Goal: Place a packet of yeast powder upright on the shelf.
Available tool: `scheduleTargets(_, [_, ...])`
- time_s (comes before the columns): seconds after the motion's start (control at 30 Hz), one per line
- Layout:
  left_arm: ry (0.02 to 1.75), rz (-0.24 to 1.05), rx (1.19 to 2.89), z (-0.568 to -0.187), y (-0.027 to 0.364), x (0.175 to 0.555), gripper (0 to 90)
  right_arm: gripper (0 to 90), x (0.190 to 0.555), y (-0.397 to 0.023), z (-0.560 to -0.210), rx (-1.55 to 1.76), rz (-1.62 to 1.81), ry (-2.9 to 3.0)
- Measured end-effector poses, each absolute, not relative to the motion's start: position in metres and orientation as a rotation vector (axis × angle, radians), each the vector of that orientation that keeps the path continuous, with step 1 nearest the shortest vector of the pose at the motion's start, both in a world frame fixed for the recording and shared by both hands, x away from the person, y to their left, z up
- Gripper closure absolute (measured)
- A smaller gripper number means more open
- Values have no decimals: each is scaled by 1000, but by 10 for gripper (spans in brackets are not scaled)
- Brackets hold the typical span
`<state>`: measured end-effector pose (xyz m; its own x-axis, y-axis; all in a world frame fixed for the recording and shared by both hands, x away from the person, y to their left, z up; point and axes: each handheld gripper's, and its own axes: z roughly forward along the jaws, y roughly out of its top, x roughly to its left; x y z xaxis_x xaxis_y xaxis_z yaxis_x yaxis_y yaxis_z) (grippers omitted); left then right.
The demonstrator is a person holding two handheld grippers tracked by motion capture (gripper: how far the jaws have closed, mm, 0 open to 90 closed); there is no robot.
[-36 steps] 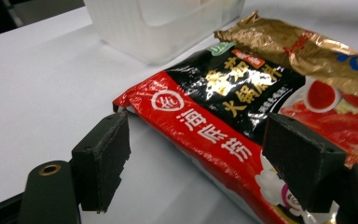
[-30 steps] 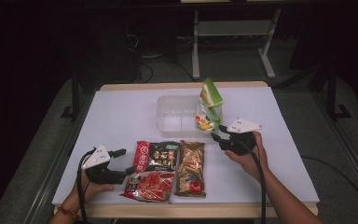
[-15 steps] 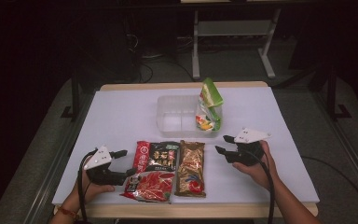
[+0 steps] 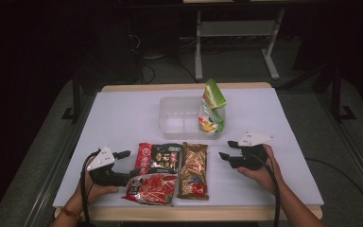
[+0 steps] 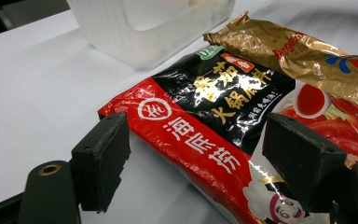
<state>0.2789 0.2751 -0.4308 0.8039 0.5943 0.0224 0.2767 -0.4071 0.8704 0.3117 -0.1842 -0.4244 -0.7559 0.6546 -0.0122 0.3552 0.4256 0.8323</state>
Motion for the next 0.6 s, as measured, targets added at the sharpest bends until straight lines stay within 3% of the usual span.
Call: scheduleTargets(0.6, [648,366,2013,-431,269,280,222,403,314,-177,-431,944,1310,2390])
